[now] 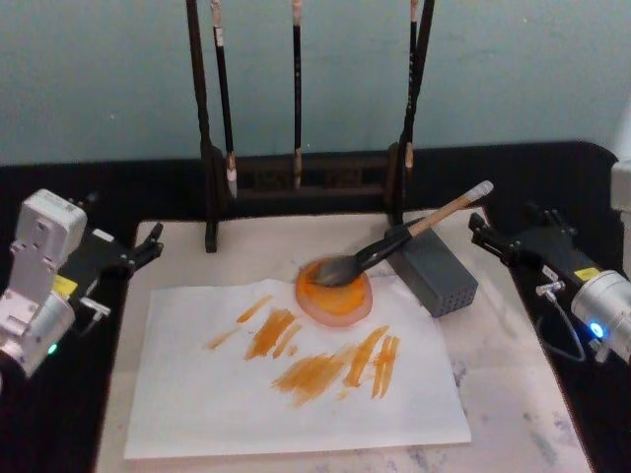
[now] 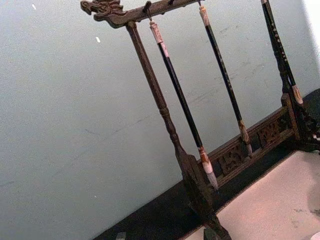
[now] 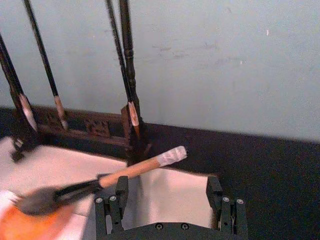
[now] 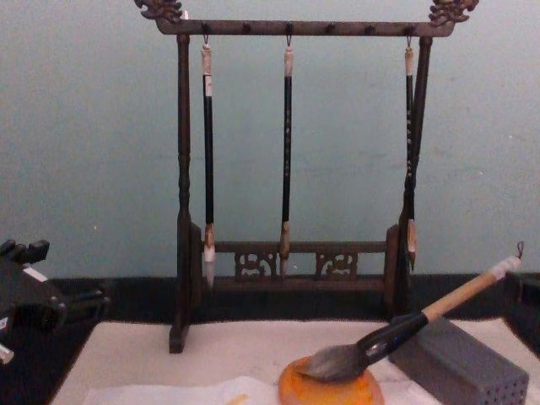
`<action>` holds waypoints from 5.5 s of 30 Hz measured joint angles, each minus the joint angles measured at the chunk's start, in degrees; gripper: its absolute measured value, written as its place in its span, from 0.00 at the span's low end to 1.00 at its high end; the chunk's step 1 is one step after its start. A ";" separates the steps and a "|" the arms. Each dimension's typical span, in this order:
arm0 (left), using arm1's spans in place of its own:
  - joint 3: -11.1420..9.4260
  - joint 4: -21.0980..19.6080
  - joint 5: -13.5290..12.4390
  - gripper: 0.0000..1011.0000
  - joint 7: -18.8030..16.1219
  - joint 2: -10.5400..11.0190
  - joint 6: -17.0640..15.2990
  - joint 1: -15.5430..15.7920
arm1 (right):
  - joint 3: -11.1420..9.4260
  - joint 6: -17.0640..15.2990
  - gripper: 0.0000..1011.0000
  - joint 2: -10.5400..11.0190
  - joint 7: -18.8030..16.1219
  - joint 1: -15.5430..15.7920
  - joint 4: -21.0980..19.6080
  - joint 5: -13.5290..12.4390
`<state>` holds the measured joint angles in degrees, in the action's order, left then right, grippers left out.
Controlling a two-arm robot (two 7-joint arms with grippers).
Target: Pick up the brush from the inkstone, write on the paper, then place the brush back to its original position.
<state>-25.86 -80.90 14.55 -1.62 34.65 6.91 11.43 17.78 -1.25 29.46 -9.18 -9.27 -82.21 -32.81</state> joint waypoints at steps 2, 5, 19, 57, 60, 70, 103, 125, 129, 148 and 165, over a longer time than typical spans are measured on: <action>0.00 0.00 0.00 0.99 0.00 0.00 0.00 0.00 | -0.96 -1.49 0.99 -0.85 -1.02 0.08 0.00 -2.46; 0.00 0.00 0.00 0.99 0.00 0.00 0.00 0.00 | -2.92 -4.67 0.99 -2.61 -2.45 0.22 0.16 -7.05; 0.00 0.00 0.00 0.99 0.00 0.00 0.00 0.01 | -8.15 -13.94 0.99 -9.53 -2.47 -2.00 4.42 -23.31; 0.00 0.00 0.00 0.99 0.00 0.00 0.00 0.00 | -6.00 -13.15 0.99 -16.96 -1.33 -11.12 18.65 -35.70; 0.00 0.00 0.00 0.99 0.00 0.00 0.00 0.00 | -5.59 -12.85 0.99 -16.85 -1.56 -11.44 19.00 -35.99; 0.00 0.00 0.00 0.99 0.00 0.00 0.00 0.00 | -4.51 -11.94 0.99 -16.35 -1.81 -11.71 19.26 -36.23; 0.00 0.00 0.00 0.99 0.00 0.00 0.00 0.00 | -4.80 -12.20 0.36 -16.46 -1.71 -11.62 19.13 -36.17; 0.00 0.00 0.00 0.99 0.00 0.00 0.00 0.00 | -4.59 -11.85 0.16 -16.26 -1.74 -11.52 18.84 -36.19; 0.00 0.00 0.00 0.99 0.00 0.00 0.00 0.00 | -4.15 -10.92 0.16 -15.76 -2.07 -11.07 17.53 -36.56; 0.00 0.00 0.00 0.99 0.00 0.00 0.00 0.00 | 0.54 -6.43 0.16 -11.58 -3.47 -10.53 9.59 -33.69; 0.00 0.00 0.00 0.99 0.00 0.00 0.00 0.00 | 5.87 -0.41 0.16 -4.57 -4.51 -8.57 -0.31 -16.70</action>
<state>-25.86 -80.90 14.55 -1.62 34.65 6.91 11.43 23.64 -1.66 24.89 -13.69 -17.84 -82.52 -49.50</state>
